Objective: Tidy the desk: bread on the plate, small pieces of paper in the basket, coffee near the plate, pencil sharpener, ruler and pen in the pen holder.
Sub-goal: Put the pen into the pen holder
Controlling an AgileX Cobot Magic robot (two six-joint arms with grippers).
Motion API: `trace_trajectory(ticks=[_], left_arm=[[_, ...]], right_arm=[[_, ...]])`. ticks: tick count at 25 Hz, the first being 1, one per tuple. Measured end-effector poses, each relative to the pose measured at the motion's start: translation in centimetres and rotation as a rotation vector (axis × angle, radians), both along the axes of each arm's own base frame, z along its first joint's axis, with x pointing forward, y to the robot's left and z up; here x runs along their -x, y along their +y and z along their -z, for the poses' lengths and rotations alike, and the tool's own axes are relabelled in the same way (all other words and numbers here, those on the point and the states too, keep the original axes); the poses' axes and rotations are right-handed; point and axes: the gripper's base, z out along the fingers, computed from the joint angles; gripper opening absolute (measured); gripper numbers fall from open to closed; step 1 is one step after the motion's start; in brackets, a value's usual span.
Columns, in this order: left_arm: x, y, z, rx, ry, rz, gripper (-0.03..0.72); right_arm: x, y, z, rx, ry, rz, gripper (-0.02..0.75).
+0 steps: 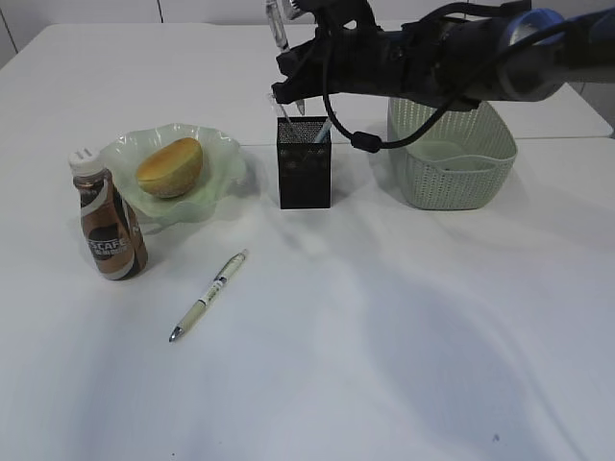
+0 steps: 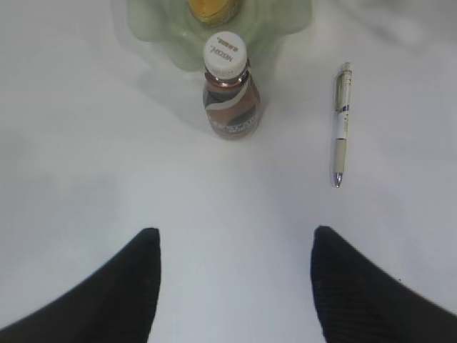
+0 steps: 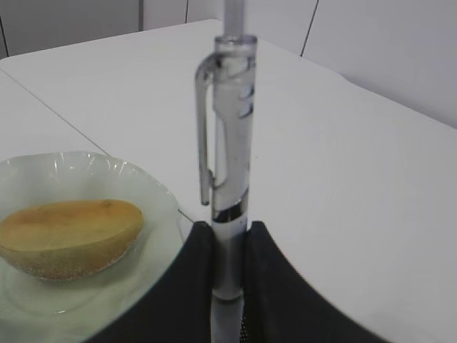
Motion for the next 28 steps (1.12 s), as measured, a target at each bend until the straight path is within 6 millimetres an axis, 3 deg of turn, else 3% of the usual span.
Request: trace_trajectory(ticks=[13, 20, 28], left_arm=[[-0.1, 0.0, -0.1, 0.004, -0.019, 0.000, 0.466], [-0.2, 0.0, -0.1, 0.005, -0.022, -0.001, 0.466], [-0.3, 0.0, -0.2, 0.008, -0.034, -0.001, 0.466]], right_arm=[[-1.3, 0.3, 3.5, -0.004, 0.040, -0.020, 0.087], [-1.9, 0.4, 3.5, -0.009, 0.025, -0.019, 0.087], [-2.7, -1.3, 3.8, -0.007, 0.031, 0.019, 0.089]])
